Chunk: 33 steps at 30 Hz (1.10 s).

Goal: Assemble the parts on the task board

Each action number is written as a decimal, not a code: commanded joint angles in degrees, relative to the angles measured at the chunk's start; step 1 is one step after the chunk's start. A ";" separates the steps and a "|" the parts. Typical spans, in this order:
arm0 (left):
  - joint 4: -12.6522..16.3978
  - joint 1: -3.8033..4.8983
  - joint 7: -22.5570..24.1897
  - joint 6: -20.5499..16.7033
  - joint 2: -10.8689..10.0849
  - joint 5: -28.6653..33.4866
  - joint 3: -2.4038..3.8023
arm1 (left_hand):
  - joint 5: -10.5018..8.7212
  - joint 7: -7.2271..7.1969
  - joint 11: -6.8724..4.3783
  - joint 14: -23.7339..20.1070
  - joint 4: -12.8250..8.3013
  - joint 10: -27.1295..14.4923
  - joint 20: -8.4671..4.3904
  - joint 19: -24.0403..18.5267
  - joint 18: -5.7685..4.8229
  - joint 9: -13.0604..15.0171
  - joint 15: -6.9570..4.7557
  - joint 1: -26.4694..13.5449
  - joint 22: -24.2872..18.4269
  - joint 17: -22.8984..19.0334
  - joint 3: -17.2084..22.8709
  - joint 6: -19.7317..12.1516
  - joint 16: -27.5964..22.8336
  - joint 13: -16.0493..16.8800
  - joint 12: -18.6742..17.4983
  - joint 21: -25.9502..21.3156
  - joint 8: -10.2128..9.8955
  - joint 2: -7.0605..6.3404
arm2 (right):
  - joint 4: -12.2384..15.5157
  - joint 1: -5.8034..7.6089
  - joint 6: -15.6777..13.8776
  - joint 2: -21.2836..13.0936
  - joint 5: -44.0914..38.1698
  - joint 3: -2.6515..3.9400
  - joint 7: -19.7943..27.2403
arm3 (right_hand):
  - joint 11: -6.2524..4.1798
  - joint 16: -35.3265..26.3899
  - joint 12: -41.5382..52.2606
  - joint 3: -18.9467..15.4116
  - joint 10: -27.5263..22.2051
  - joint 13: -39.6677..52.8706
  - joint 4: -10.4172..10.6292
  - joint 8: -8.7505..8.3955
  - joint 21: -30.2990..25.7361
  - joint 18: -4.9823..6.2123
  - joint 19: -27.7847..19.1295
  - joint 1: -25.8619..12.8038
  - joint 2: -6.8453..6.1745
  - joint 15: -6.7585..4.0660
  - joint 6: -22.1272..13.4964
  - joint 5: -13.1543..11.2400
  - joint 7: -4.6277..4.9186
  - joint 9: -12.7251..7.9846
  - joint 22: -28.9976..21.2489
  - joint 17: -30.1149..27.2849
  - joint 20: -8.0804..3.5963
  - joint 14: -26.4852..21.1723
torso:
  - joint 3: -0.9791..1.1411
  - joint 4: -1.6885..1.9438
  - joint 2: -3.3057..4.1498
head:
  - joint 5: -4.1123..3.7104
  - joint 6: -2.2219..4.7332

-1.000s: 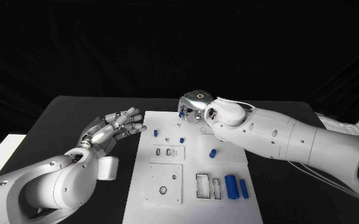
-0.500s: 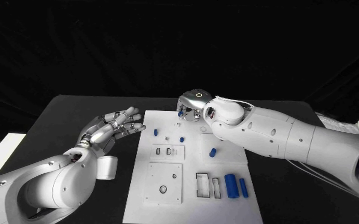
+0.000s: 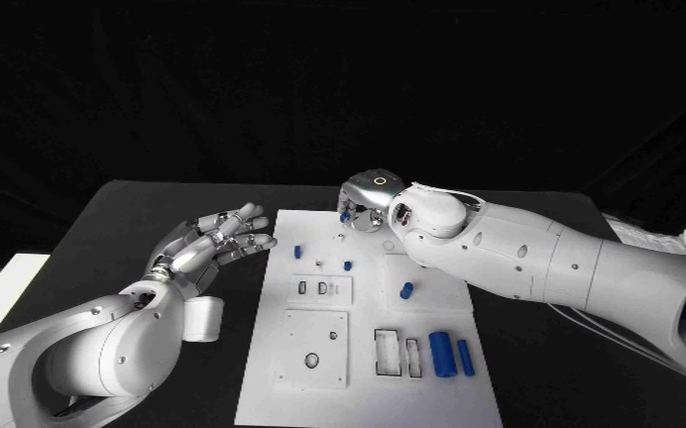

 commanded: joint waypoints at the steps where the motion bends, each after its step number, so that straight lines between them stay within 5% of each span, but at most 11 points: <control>1: 0.02 0.08 0.20 1.19 0.04 0.03 0.05 | 0.01 0.28 0.25 -0.47 -0.28 -0.32 0.17 0.11 0.64 -0.07 0.05 0.53 -0.05 0.05 0.13 -0.15 -0.39 -0.08 -0.19 -0.05 -0.23 -0.24 | 0.07 -0.16 0.70 -0.08 -0.94 -0.08 -0.26 | 0.00 0.33 0.17 -0.05 0.33 0.06 0.43 0.12 0.16 -0.74 0.39 -0.12 -0.68 -0.53 0.25 0.33 0.01 -0.04 0.07 -0.13 -0.13 1.60 | -0.02 0.01 -0.01 | -0.06 -0.08; 33: -0.08 0.08 0.27 1.12 -0.07 0.03 0.05 | 0.00 0.28 0.28 -0.50 -0.31 -0.38 0.18 0.09 0.64 -0.08 0.06 0.55 -0.07 0.08 0.15 -0.18 -0.43 -0.09 -0.25 -0.06 -0.28 -0.25 | 0.83 -0.34 0.30 -0.73 -1.36 -0.07 -0.67 | 0.20 0.43 -0.01 0.15 -0.21 -0.06 1.18 -0.20 0.36 -0.77 0.34 -0.53 -1.75 -0.40 -0.35 0.29 0.21 -0.07 0.27 -0.13 -0.09 1.55 | -0.10 0.26 -0.05 | -0.32 -0.31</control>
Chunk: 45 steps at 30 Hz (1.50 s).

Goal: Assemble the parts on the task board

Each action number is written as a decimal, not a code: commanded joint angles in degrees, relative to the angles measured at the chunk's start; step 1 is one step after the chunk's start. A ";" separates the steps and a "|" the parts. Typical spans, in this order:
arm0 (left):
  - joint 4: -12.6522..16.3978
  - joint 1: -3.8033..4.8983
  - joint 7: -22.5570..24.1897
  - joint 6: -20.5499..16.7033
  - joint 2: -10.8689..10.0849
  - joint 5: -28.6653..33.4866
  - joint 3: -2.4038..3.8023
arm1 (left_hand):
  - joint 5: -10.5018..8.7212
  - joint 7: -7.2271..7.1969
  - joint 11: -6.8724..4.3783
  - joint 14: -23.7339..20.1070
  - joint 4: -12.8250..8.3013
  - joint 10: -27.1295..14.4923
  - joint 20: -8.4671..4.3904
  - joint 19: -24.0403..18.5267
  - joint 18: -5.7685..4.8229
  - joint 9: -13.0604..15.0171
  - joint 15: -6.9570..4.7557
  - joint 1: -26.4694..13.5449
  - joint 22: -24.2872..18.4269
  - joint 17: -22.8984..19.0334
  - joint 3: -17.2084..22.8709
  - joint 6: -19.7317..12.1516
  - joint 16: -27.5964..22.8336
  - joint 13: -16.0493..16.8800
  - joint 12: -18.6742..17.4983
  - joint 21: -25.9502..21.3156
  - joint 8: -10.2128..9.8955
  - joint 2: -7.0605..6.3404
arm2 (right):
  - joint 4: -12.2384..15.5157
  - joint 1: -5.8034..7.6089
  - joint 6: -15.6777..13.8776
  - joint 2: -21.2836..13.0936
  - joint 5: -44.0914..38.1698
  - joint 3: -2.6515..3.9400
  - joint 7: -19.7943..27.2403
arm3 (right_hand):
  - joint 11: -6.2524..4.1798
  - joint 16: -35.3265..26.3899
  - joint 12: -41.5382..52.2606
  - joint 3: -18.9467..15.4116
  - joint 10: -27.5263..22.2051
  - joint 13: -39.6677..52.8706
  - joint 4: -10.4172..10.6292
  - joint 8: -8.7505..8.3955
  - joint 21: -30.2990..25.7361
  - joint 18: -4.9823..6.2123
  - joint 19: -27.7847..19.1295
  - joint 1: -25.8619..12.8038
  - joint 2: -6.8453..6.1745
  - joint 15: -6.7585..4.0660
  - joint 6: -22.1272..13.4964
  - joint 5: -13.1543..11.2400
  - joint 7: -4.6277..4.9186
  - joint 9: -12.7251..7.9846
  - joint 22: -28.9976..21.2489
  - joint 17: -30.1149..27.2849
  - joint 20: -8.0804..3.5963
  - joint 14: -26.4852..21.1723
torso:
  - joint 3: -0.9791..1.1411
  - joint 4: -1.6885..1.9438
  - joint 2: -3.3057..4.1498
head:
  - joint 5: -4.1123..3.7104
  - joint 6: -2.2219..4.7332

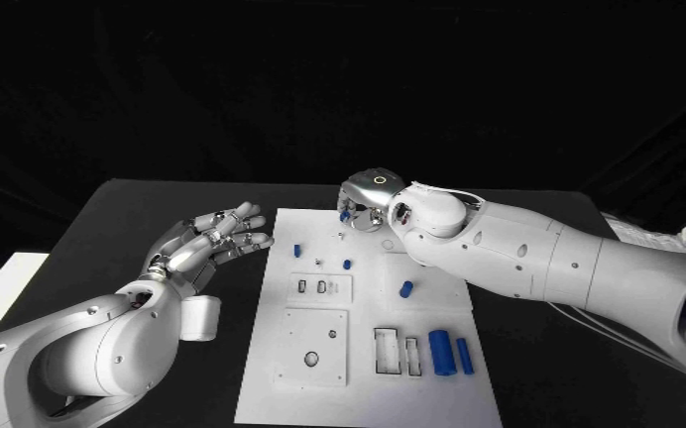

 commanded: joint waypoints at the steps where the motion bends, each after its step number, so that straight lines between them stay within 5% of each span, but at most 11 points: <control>1: 0.09 0.07 0.35 1.05 0.01 0.03 0.05 | 0.00 0.28 0.07 -0.50 -0.31 -0.18 0.18 0.09 0.63 -0.08 0.06 0.55 -0.07 0.07 0.15 -0.18 -0.20 -0.09 -0.25 -0.06 -0.28 -0.25 | 0.33 -0.17 0.50 -0.22 -1.03 -0.06 -0.38 | 0.20 0.23 -0.14 0.07 -0.22 0.02 0.50 -0.15 0.37 -0.77 0.33 0.04 -0.72 -0.39 -0.21 0.31 0.26 0.05 0.02 0.04 -0.09 1.55 | 0.01 0.04 0.02 | 0.05 -0.06; 32: 0.18 0.07 0.34 1.01 -0.03 0.03 0.05 | 0.00 0.29 0.09 -0.54 -0.36 -0.26 0.20 0.06 0.63 -0.08 0.08 0.56 -0.10 0.12 0.19 -0.21 -0.26 -0.09 -0.32 -0.08 -0.34 -0.26 | -0.56 -0.30 0.84 0.02 -1.06 -0.04 -0.89 | 0.24 0.23 -0.15 0.21 -0.40 -0.01 1.01 -0.17 0.41 -0.77 0.27 -0.16 -1.08 -0.35 -0.36 0.15 0.26 0.07 0.06 -0.02 -0.04 1.50 | -0.07 0.20 -0.03 | -0.38 -0.15; 45: 0.27 0.07 0.15 1.08 -0.11 0.03 0.05 | 0.00 0.29 0.11 -0.58 -0.40 -0.33 0.22 0.02 0.63 -0.07 0.11 0.57 -0.12 0.17 0.23 -0.23 -0.33 -0.10 -0.38 -0.11 -0.40 -0.27 | -1.32 -0.25 3.44 0.68 -1.54 -0.05 -2.28 | 0.43 0.23 -0.21 0.46 -1.08 -0.10 1.54 -0.25 0.41 -0.76 0.13 -0.21 -1.72 -0.21 -0.90 -0.06 0.40 0.00 0.02 -0.11 0.07 1.43 | -0.08 0.23 -0.02 | -0.52 -0.29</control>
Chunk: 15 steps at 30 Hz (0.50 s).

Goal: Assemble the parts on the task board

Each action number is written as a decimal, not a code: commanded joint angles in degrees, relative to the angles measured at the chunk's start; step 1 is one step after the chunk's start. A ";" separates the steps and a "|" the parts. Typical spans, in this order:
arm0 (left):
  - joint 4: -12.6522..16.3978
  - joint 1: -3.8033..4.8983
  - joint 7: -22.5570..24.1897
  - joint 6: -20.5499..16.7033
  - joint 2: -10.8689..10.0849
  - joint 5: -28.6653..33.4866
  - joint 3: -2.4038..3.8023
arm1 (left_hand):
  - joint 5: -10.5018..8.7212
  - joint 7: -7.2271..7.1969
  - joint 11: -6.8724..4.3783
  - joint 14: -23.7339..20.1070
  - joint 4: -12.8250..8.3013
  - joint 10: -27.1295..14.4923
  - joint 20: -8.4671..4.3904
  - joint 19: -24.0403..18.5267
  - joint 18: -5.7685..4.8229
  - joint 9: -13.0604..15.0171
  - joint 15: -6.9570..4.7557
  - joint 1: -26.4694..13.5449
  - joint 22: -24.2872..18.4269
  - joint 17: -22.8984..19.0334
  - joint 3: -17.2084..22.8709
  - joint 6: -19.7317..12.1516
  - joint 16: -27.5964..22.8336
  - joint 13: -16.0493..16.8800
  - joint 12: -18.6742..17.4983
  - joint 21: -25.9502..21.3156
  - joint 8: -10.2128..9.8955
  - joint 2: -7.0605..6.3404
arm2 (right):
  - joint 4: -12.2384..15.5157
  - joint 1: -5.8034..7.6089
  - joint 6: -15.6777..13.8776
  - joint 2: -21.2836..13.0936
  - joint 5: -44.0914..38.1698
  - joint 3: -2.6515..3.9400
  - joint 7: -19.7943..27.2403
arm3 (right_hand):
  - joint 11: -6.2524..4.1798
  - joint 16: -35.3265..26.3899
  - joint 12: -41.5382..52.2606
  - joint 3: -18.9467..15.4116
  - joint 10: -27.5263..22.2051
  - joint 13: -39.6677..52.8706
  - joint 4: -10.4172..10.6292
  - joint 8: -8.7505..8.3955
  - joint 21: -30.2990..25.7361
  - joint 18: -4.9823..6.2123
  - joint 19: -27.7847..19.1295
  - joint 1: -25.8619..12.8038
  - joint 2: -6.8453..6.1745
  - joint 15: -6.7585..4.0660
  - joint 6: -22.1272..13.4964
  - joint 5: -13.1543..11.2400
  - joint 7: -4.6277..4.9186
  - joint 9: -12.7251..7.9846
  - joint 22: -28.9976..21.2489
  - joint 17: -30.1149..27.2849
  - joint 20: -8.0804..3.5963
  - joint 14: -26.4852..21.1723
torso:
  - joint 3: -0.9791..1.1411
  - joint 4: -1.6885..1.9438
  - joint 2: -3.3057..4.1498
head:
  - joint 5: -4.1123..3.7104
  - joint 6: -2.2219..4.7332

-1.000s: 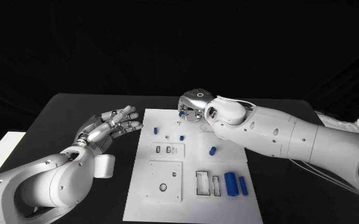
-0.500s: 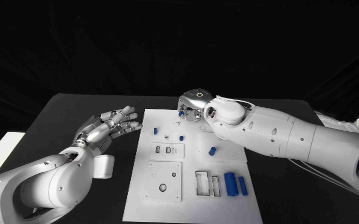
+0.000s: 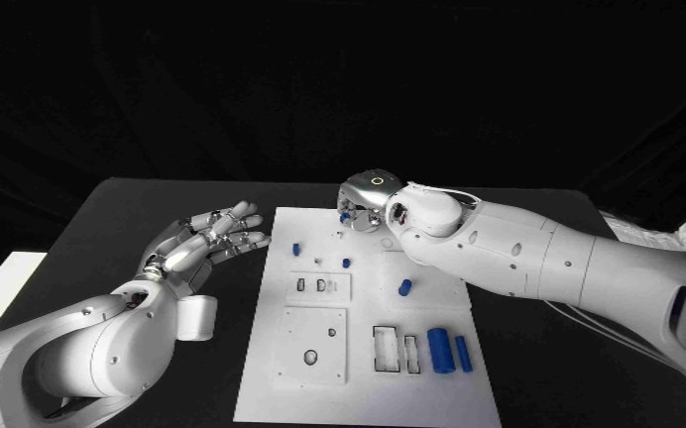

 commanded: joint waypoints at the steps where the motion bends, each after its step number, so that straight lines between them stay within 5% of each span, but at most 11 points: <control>1: 0.18 0.07 0.16 1.10 0.02 0.02 0.05 | 0.00 0.29 0.11 -0.36 -0.24 -0.33 0.22 0.02 0.63 -0.08 -0.11 0.34 -0.09 0.06 0.07 -0.23 -0.33 -0.09 -0.38 -0.11 -0.40 -0.04 | -0.22 0.03 1.98 0.08 -1.29 0.01 -1.58 | -0.01 0.23 -0.20 0.00 -0.66 -0.10 0.55 0.07 0.16 -0.75 0.10 -0.12 -0.78 -0.18 -0.61 -0.24 0.07 0.00 -0.05 -0.12 0.09 1.42 | 0.02 -0.01 0.01 | -0.01 0.00; 10: 0.13 0.07 0.03 1.10 0.05 0.02 0.05 | -0.02 0.31 0.14 -0.43 -0.29 -0.40 0.24 -0.03 0.62 -0.08 -0.08 0.33 -0.12 0.10 0.08 -0.26 -0.41 -0.10 -0.44 -0.14 -0.46 -0.09 | -0.39 0.07 -0.05 0.26 -1.35 0.01 -1.31 | 1.52 -3.03 -0.19 -2.32 -8.87 -0.35 3.16 -0.08 -3.00 0.18 -2.54 -0.95 -4.91 1.15 -7.89 -0.60 0.57 -1.76 -5.31 -5.76 1.31 0.01 | 0.03 0.00 0.01 | -0.03 0.06; 15: 0.04 0.07 0.01 1.07 0.03 0.02 0.05 | -0.02 0.33 0.16 -0.50 -0.31 -0.47 0.26 -0.08 0.62 -0.08 -0.06 0.31 -0.14 0.12 0.08 -0.29 -0.47 -0.10 -0.49 -0.17 -0.50 -0.11 | 0.46 0.07 -1.65 -0.22 -1.28 0.01 -0.98 | 1.93 -4.62 0.19 -6.52 -10.94 -0.14 5.65 0.11 -4.68 0.63 -3.41 0.91 -5.04 1.54 -9.37 -0.42 0.31 -2.17 -7.77 -8.02 1.83 -0.22 | 0.07 -0.07 -0.02 | -0.02 0.04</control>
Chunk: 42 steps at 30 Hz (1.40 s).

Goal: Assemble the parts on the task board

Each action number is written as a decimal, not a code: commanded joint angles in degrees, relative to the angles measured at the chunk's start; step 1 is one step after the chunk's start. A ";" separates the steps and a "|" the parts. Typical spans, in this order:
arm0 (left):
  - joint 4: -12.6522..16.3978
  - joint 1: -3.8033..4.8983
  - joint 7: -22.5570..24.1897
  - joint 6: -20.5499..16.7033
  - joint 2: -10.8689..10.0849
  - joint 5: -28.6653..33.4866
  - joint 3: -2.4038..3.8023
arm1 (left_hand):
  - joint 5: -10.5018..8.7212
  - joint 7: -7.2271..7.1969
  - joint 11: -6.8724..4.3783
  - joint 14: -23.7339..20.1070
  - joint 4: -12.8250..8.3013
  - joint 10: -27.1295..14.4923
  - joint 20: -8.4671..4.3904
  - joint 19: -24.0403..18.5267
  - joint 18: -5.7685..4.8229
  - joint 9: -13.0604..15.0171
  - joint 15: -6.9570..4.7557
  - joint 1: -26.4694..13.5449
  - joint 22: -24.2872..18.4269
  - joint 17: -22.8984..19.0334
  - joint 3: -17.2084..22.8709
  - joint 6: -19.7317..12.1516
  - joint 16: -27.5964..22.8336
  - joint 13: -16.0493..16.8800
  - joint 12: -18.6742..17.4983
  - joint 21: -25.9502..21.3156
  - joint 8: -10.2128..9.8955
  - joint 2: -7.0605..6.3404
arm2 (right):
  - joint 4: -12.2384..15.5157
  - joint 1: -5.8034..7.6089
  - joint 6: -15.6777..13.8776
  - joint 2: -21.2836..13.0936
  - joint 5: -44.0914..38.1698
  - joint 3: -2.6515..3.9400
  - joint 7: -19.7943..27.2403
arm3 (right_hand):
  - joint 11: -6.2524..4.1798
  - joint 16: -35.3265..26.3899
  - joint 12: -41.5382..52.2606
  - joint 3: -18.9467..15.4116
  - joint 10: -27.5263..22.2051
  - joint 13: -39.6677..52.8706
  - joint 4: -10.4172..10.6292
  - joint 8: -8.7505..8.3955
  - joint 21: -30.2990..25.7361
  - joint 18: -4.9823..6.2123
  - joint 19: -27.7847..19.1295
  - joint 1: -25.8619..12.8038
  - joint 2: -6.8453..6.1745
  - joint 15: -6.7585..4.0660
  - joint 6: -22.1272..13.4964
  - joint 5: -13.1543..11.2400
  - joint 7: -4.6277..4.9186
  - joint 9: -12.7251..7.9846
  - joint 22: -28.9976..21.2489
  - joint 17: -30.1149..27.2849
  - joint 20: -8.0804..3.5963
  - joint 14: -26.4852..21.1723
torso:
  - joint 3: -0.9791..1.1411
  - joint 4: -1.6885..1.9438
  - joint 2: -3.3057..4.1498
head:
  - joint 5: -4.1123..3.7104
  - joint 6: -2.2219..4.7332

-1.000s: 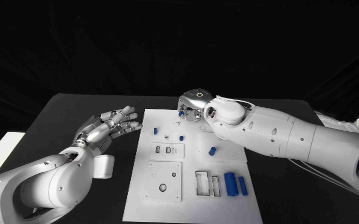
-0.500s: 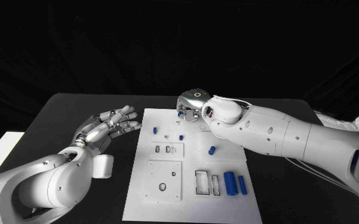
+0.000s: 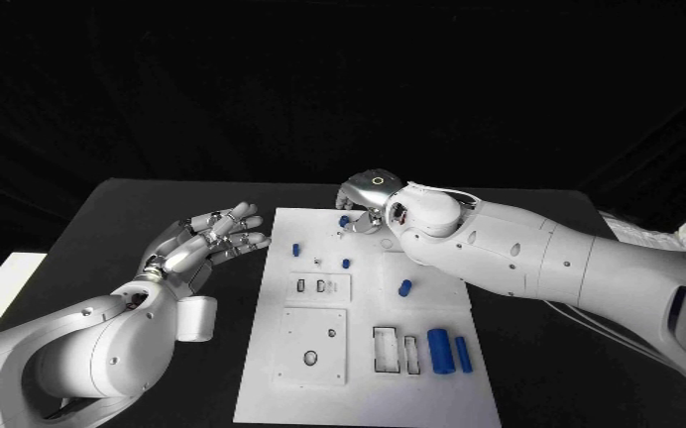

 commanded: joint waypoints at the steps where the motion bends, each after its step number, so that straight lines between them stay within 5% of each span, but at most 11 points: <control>1: 0.05 0.07 0.17 1.06 0.03 0.02 0.05 | -0.02 0.21 0.05 -0.50 -0.31 -0.35 0.26 -0.08 0.61 -0.08 -0.06 0.31 -0.09 0.07 0.08 -0.17 -0.25 -0.06 -0.25 -0.17 -0.27 -0.12 | 0.95 0.01 -1.84 -0.53 -0.93 0.00 -0.13 | -0.10 -0.24 0.27 -1.16 -0.07 0.14 0.81 0.10 -0.25 0.63 -0.19 1.14 0.49 0.27 -0.21 0.04 0.11 -0.04 -0.28 -0.27 0.09 0.23 | 0.02 -0.06 -0.03 | -0.02 0.00; 9: 0.06 0.07 0.16 1.13 -0.24 0.02 0.05 | -0.02 0.22 0.06 -0.53 -0.32 -0.38 0.27 -0.10 0.61 -0.08 -0.04 0.30 -0.10 0.08 0.09 -0.18 -0.28 -0.06 -0.27 -0.18 -0.29 -0.12 | 7.98 0.01 -5.15 -7.15 3.72 0.88 -0.50 | -1.33 3.17 3.42 -0.97 7.83 1.51 2.86 0.73 3.22 -0.41 2.69 2.55 1.53 -0.73 2.33 1.15 0.87 0.34 5.46 5.41 -0.68 1.84 | 0.13 -0.45 -0.07 | -0.42 0.31; 12: 0.18 0.07 0.16 1.15 -0.42 0.02 0.04 | -0.02 0.22 0.06 -0.53 -0.32 -0.39 0.28 -0.11 0.61 -0.08 -0.04 0.30 -0.10 0.09 0.10 -0.18 -0.29 -0.06 -0.27 -0.18 -0.30 -0.12 | 10.98 0.05 -6.06 -10.82 9.17 1.23 -0.99 | -2.16 5.66 5.85 -1.18 13.35 2.97 3.50 0.63 5.38 -1.04 4.19 2.25 0.78 -1.37 2.35 1.95 0.81 0.30 9.02 9.67 -1.27 2.63 | 0.21 -0.85 -0.08 | -0.27 0.47; 15: 0.28 0.08 0.17 1.17 -0.59 0.01 0.04 | -0.02 0.22 0.06 -0.53 -0.32 -0.39 0.28 -0.11 0.61 -0.08 -0.04 0.30 -0.10 0.09 0.10 -0.18 -0.29 -0.06 -0.27 -0.18 -0.30 -0.12 | 13.37 0.07 -5.51 -14.53 15.80 1.42 -1.92 | -3.69 7.27 11.22 -3.53 20.87 7.00 4.69 0.57 7.56 -1.67 5.72 0.97 -0.78 -2.66 1.58 3.91 -0.31 0.20 12.52 12.13 -2.43 2.97 | 0.35 -1.29 -0.09 | -0.17 0.66; 17: 0.32 0.08 0.18 1.20 -0.68 -0.17 0.04 | -0.01 0.20 0.06 -0.56 -0.35 -0.39 0.28 -0.13 0.61 -0.07 -0.04 0.33 -0.11 0.10 0.12 -0.17 -0.32 -0.05 -0.28 -0.20 -0.30 -0.11 | 14.24 0.06 -4.68 -16.33 19.10 1.48 -2.46 | -4.13 9.09 27.36 -8.33 21.81 23.91 6.70 1.06 8.96 -1.88 6.57 0.04 -1.52 -3.43 0.44 5.89 -0.91 0.28 14.51 14.85 -3.87 3.18 | 0.54 -1.61 -0.10 | -0.16 0.72; 19: 0.35 0.08 0.17 1.29 -0.76 -0.66 0.04 | -0.01 0.20 0.06 -0.56 -0.35 -0.39 0.28 -0.13 0.61 -0.07 -0.04 0.33 -0.11 0.10 0.12 -0.17 -0.32 -0.05 -0.28 -0.20 -0.30 -0.11 | 14.81 0.03 -3.73 -17.77 21.30 1.51 -2.97 | -3.95 11.13 45.36 -11.40 21.95 43.25 8.32 1.46 9.86 -2.36 7.00 0.42 -0.73 -3.02 -0.35 7.83 -1.05 0.38 16.13 18.67 -3.17 3.59 | 0.69 -1.87 -0.07 | 0.06 0.78; 21: 0.38 0.08 0.14 1.40 -0.82 -1.17 0.04 | -0.01 0.20 0.06 -0.56 -0.35 -0.39 0.28 -0.13 0.61 -0.07 -0.04 0.33 -0.11 0.10 0.12 -0.17 -0.32 -0.05 -0.28 -0.20 -0.30 -0.11 | 15.22 -0.02 -2.92 -19.05 22.78 1.53 -3.51 | -3.64 12.86 54.62 -13.88 20.87 53.64 9.95 1.93 10.81 -2.81 7.52 0.79 0.03 -3.48 -0.85 8.38 -0.48 0.49 17.84 22.21 -2.56 3.96 | 0.87 -2.09 -0.02 | 0.21 0.86; 23: 0.36 0.07 0.12 1.47 -0.82 -1.48 0.04 | -0.01 0.18 0.05 -0.58 -0.39 -0.40 0.29 -0.15 0.61 -0.07 -0.03 0.37 -0.12 0.12 0.15 -0.17 -0.35 -0.05 -0.28 -0.21 -0.31 -0.11 | 15.32 -0.07 -2.10 -19.95 23.47 1.55 -4.04 | -2.69 14.16 62.61 -17.30 19.41 62.98 12.43 2.56 11.52 -2.79 7.75 2.49 1.11 -2.41 -2.19 8.97 -0.36 0.55 18.98 24.64 -2.55 4.13 | 0.99 -2.27 0.01 | 0.27 0.87; 26: 0.34 0.07 0.08 1.54 -0.77 -1.82 0.04 | 0.00 0.18 0.05 -0.59 -0.41 -0.40 0.29 -0.16 0.61 -0.07 -0.03 0.39 -0.13 0.12 0.16 -0.16 -0.36 -0.05 -0.28 -0.21 -0.31 -0.11 | 15.06 -0.19 -1.07 -20.72 23.19 1.55 -4.73 | -3.10 15.00 67.25 -18.01 20.21 68.14 13.28 3.09 12.18 -3.03 8.14 3.41 1.06 -2.09 -2.26 8.68 0.03 0.66 20.27 26.71 -2.30 4.39 | 1.13 -2.44 0.01 | 0.24 0.85; 42: -0.06 0.06 0.02 1.62 -0.47 -2.44 0.03 | 0.00 0.17 0.04 -0.63 -0.43 -0.40 0.30 -0.19 0.61 -0.06 -0.02 0.41 -0.14 0.13 0.18 -0.15 -0.39 -0.04 -0.29 -0.23 -0.32 -0.11 | 11.12 -2.89 0.60 -18.23 19.13 1.56 -5.13 | -2.75 16.19 75.94 -18.76 22.79 77.14 14.35 3.96 13.17 -3.36 8.64 6.00 1.18 -1.75 -3.04 8.74 0.43 0.70 22.10 29.51 -1.86 4.79 | 0.90 -2.10 -0.01 | 0.04 0.29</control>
